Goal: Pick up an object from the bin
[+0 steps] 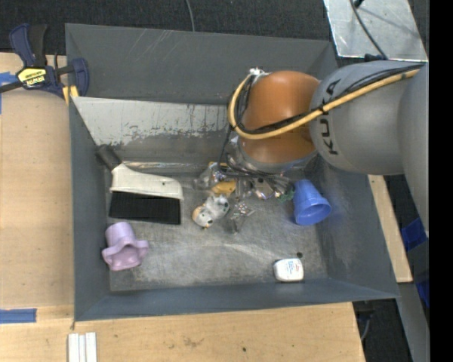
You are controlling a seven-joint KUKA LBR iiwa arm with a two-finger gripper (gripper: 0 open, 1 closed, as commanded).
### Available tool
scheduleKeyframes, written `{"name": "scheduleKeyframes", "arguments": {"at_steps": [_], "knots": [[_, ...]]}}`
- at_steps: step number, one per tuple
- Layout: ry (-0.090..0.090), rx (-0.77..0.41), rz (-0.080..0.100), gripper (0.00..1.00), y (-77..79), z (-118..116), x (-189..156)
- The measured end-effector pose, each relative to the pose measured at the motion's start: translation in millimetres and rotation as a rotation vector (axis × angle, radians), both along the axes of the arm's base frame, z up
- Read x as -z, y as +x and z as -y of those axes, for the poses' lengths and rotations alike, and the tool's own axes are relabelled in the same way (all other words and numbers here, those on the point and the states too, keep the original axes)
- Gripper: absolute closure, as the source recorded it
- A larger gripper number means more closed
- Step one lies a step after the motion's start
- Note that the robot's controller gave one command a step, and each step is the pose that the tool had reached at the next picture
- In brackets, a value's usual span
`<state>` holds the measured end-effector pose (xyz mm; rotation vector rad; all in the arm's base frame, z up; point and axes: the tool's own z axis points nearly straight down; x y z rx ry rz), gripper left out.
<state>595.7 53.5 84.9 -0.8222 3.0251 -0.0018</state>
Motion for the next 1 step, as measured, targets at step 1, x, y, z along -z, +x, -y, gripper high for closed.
{"name": "scheduleKeyframes", "arguments": {"at_steps": [1], "knots": [[0.002,-0.18,0.013,1.0,4.9,2.6,9.2]]}}
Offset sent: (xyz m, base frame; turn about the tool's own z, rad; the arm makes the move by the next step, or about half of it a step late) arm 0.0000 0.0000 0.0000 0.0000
